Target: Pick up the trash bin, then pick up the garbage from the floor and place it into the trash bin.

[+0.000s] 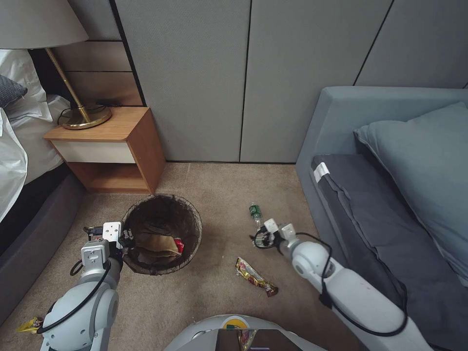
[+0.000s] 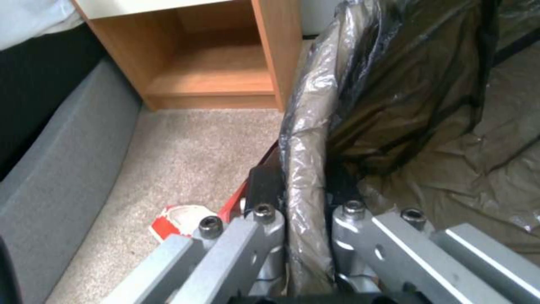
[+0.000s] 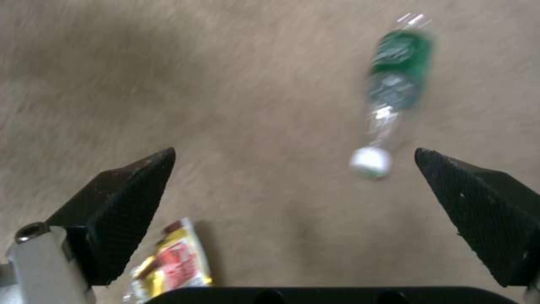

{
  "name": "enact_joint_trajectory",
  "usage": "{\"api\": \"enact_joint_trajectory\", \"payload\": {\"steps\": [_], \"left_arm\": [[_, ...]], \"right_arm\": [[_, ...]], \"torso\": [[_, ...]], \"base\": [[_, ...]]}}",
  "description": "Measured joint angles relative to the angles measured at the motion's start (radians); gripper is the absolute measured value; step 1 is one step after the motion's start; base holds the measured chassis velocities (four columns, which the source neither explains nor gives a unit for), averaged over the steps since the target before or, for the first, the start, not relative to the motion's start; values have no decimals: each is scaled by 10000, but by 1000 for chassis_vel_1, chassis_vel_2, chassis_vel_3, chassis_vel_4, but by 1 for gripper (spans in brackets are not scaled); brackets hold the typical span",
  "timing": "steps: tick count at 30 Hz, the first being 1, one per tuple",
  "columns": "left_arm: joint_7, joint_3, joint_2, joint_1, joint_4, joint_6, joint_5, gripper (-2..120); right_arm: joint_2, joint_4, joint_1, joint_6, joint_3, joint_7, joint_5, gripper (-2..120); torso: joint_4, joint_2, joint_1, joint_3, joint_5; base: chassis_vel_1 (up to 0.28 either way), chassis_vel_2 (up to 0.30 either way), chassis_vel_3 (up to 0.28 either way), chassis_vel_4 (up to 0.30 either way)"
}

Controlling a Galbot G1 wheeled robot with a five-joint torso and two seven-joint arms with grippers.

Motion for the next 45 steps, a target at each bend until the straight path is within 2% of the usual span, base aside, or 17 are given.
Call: {"api": "enact_joint_trajectory", "payload": {"steps": [1,5,18,27,42,45], "left_arm": [[0,-1,-16,12,2,0,37,4],[1,0,-20,13,6,0,66,4],[0,54,-28,-59,91,0,106,4],[0,56,-25,-94,142,0,117,4],[4,79,-8,-160,224,0,113,4],[5,69,0,-153,224,0,107,4]], "right_arm": [[303,-428,157,-30,-432,45,17,100],[573,-776,151,-26,-656,58,-18,100],[876,-1378,-570,239,-249,20,-356,100],[1574,-2069,-869,469,-468,65,-587,100],[1735,-2578,-954,551,-579,7,-658,100],[1749,-2695,-952,545,-531,-28,-656,92]], "torso": [[-1,0,0,0,4],[-3,0,0,0,3],[-4,0,0,0,2],[-1,0,0,-1,3],[-3,0,0,0,3],[-3,0,0,0,4]], "base": [[0,0,0,0],[0,0,0,0],[0,0,0,0],[0,0,0,0],[0,0,0,0],[0,0,0,0]]}}
